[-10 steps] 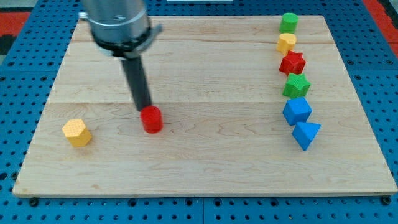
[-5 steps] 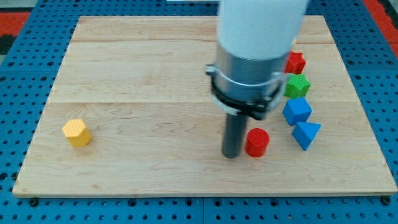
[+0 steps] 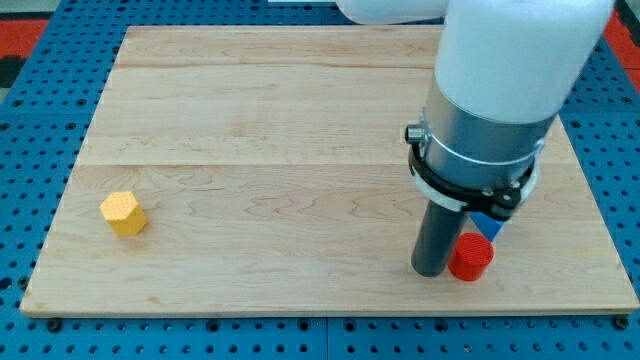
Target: Push the red circle below the blue triangle
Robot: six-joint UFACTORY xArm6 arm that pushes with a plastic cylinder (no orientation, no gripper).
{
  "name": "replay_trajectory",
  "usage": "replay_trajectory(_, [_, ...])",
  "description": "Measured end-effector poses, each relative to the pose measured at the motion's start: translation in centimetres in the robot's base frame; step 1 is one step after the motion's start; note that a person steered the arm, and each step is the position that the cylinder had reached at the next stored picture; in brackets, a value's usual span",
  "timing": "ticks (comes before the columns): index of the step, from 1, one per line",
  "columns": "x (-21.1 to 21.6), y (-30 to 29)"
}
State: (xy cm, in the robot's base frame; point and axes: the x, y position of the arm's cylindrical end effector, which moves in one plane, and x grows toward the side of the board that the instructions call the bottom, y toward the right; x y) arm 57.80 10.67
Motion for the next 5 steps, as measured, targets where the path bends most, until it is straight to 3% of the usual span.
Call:
replay_trajectory(4, [1.2, 3.8])
replay_trajectory(5, [2.4, -2.6])
